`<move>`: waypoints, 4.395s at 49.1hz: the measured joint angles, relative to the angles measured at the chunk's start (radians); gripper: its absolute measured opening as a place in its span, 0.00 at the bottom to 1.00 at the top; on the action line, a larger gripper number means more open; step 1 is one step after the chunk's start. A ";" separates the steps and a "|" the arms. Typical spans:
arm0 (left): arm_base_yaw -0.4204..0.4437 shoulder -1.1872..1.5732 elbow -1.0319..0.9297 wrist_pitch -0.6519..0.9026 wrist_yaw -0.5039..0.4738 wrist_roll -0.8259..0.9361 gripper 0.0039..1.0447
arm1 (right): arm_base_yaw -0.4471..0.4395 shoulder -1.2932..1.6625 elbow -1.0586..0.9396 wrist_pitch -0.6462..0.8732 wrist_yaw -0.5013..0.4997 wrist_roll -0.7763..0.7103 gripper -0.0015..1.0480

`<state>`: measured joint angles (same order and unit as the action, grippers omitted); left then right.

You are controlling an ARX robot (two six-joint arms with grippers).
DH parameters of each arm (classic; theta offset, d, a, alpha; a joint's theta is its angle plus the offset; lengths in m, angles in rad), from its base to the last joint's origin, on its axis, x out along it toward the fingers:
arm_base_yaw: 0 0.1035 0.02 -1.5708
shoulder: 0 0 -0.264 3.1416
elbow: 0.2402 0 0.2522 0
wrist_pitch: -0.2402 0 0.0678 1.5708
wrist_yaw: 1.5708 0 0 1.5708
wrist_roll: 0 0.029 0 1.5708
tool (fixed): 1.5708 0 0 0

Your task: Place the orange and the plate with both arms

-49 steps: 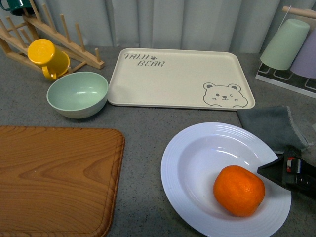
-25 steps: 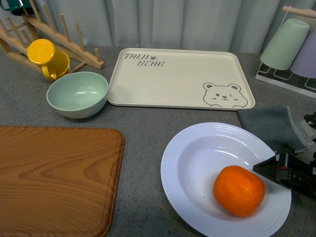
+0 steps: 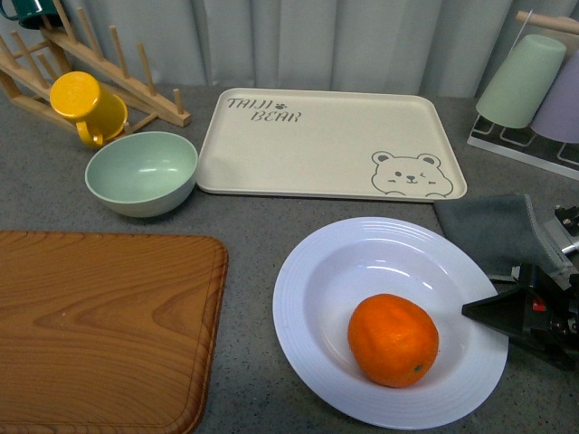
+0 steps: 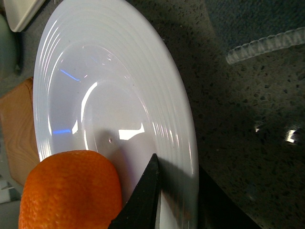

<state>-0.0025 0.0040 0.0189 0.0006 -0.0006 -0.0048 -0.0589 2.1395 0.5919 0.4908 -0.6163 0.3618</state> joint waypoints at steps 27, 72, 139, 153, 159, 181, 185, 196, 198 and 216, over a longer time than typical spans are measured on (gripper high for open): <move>0.000 0.000 0.000 0.000 0.000 0.000 0.94 | -0.049 0.125 0.087 0.140 -0.237 0.185 0.03; 0.000 0.000 0.000 0.000 0.000 0.000 0.94 | -0.071 0.028 0.041 0.483 -0.314 0.431 0.02; 0.000 0.000 0.000 0.000 0.000 0.000 0.94 | 0.143 0.533 1.037 0.074 -0.095 0.616 0.31; 0.000 0.000 0.000 0.000 0.000 0.000 0.94 | 0.133 0.448 0.911 0.127 -0.087 0.596 0.70; 0.000 0.000 0.000 0.000 0.000 0.000 0.94 | 0.127 0.386 0.864 0.137 -0.079 0.583 0.87; 0.000 0.000 0.000 0.000 0.000 0.000 0.94 | 0.183 0.061 0.518 0.056 0.200 0.223 0.91; 0.000 0.000 0.000 0.000 0.000 0.000 0.94 | 0.197 -0.014 0.420 0.095 0.282 0.152 0.91; 0.000 0.000 0.000 0.000 0.000 0.000 0.94 | 0.203 -0.219 0.195 0.141 0.394 -0.007 0.91; 0.000 0.000 0.000 0.000 0.000 0.000 0.94 | 0.198 -0.255 0.155 0.151 0.410 -0.021 0.91; 0.000 0.000 0.000 0.000 0.000 0.000 0.94 | 0.214 -0.652 -0.205 0.230 0.755 -0.205 0.91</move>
<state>-0.0025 0.0040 0.0189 0.0006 -0.0006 -0.0048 0.1551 1.4876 0.3870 0.7208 0.1383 0.1566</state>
